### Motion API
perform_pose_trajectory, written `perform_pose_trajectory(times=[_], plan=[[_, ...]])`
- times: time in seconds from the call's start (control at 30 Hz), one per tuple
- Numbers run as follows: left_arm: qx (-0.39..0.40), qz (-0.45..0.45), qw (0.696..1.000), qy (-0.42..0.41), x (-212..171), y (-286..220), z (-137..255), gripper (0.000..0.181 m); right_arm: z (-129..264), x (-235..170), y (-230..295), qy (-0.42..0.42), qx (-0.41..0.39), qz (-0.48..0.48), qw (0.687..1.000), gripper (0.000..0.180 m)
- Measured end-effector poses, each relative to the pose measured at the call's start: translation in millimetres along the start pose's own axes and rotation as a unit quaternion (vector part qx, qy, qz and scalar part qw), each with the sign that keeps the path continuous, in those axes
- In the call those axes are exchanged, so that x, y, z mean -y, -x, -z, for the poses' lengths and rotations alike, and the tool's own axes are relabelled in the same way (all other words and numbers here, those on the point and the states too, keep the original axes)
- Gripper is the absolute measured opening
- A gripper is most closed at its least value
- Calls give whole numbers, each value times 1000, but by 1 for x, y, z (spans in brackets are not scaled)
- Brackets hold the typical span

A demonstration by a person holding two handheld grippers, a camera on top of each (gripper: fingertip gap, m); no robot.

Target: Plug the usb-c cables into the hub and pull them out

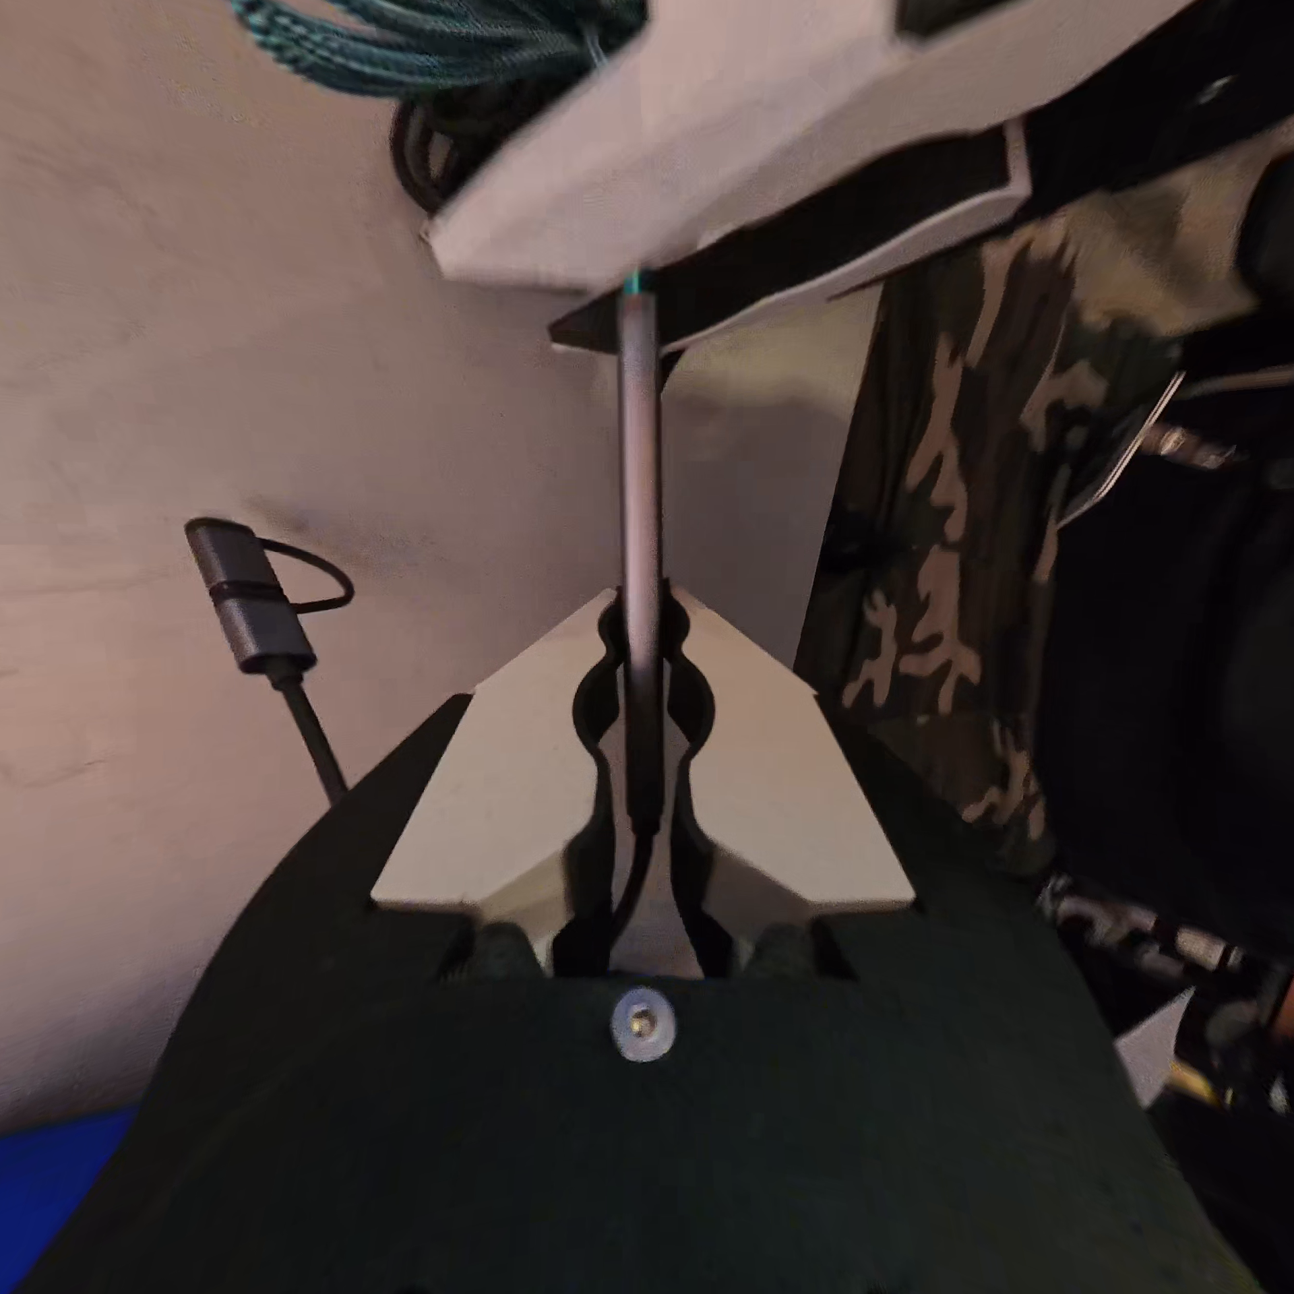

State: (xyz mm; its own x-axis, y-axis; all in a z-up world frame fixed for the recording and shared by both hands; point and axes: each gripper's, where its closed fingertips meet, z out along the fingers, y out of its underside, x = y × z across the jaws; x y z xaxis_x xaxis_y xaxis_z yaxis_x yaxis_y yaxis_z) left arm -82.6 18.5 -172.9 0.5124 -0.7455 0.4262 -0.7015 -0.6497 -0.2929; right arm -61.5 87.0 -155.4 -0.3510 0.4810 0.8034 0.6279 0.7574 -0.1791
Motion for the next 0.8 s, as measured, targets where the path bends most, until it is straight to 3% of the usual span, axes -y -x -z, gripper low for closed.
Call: perform_pose_trajectory(times=[0.03,0.07,0.2,0.27,0.43,0.57,0.63,0.67,0.8], plan=[[-12,13,999,-35,6,-1,1,6,3,-5,-9,11,-16,-21,1000,57],[-24,27,997,-70,11,-2,3,6,9,-8,-16,14,-25,-50,998,59],[-50,74,980,-177,22,-3,10,6,43,-11,-42,-17,-75,-156,985,52],[-75,93,966,-230,28,-6,14,6,59,-1,-42,-62,-68,-209,974,41],[-142,131,908,-373,48,-14,29,6,69,20,-24,-146,-42,-332,931,30],[-197,152,856,-453,60,-23,35,5,61,20,-18,-200,-45,-433,878,31],[-216,156,838,-476,64,-28,35,5,57,17,-17,-200,-54,-433,877,29],[-220,160,827,-491,67,-28,36,5,56,18,-16,-212,-40,-451,866,26],[-228,153,787,-553,79,-32,39,5,57,17,-21,-289,47,-587,755,24]])
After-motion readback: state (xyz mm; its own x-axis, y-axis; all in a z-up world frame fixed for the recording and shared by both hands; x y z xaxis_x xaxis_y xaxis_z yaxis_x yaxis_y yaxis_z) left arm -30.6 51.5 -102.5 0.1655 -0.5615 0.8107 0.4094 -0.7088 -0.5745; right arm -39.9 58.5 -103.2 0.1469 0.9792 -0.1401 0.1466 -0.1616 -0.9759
